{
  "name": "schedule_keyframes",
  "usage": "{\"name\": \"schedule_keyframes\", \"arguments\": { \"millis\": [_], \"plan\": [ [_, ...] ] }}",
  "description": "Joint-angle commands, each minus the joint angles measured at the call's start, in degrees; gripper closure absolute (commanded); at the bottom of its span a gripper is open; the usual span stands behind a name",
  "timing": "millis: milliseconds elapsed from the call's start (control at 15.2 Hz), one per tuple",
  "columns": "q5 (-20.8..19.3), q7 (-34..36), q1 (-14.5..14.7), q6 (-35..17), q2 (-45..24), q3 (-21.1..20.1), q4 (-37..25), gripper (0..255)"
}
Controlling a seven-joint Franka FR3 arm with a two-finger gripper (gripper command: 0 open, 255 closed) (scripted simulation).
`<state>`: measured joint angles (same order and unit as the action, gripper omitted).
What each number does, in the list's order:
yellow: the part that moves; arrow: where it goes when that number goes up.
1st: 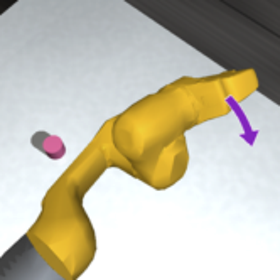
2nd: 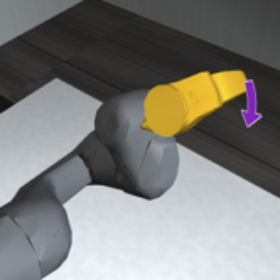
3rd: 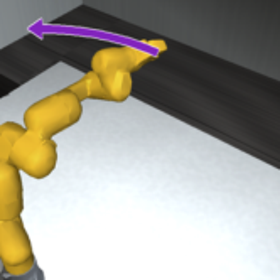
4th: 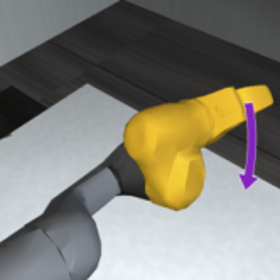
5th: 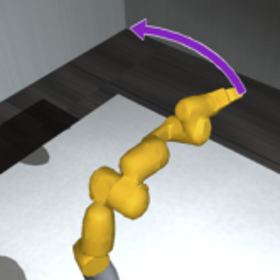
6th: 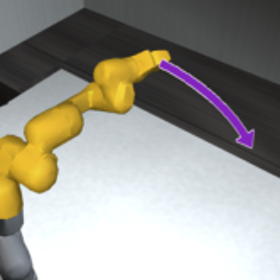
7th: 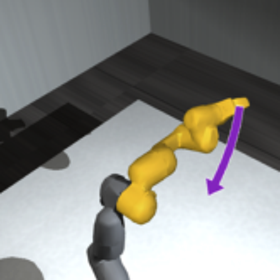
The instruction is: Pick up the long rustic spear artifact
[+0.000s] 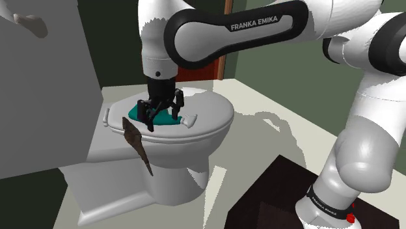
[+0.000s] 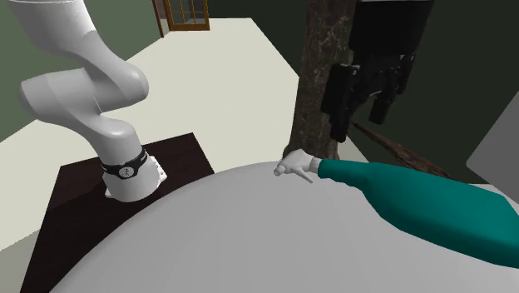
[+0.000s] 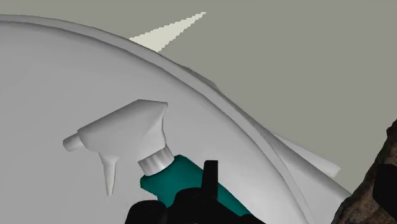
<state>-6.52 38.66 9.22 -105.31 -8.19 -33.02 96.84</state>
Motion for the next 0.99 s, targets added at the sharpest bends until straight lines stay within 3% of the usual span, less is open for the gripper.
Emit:
{"name": "schedule_keyframes", "arguments": {
  "millis": [0, 330, 924],
  "plan": [
    [-3.1, 3.4, 2.1, 1.5, -5.4, -0.5, -6.1, 0],
    [-9.4, 9.0, 9.1, 6.3, -17.8, 0.2, -22.1, 0],
    [-9.5, 9.6, 8.3, 0.4, -17.6, 0.5, -16.0, 0]
  ]
}}
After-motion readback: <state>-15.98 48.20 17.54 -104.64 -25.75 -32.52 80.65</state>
